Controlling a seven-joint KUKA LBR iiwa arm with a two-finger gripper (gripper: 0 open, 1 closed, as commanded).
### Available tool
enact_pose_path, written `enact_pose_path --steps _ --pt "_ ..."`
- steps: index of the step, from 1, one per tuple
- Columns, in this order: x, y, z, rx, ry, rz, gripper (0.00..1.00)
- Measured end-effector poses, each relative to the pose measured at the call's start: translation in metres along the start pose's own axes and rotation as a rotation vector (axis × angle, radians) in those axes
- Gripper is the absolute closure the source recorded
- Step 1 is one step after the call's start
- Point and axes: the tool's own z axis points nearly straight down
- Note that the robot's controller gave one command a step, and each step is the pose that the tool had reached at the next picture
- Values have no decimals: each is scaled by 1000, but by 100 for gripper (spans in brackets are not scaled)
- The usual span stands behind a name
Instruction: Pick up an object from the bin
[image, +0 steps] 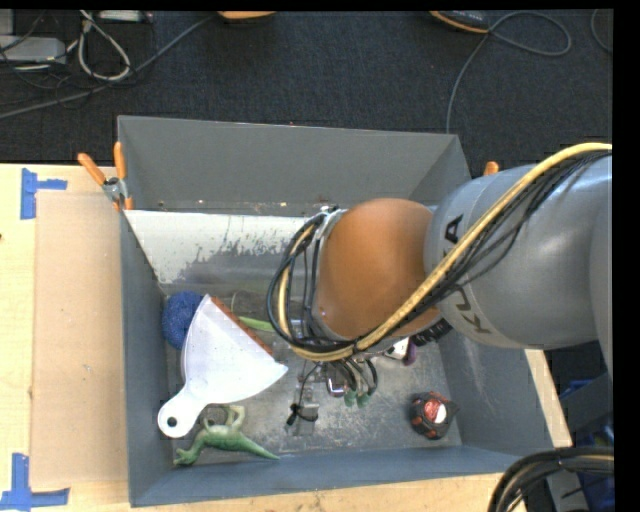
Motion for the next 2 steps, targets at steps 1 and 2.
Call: enact_pose_path --steps 1,2 --pt "7 30 57 0 -1 -128 0" --pt "14 61 51 0 -3 -222 0"
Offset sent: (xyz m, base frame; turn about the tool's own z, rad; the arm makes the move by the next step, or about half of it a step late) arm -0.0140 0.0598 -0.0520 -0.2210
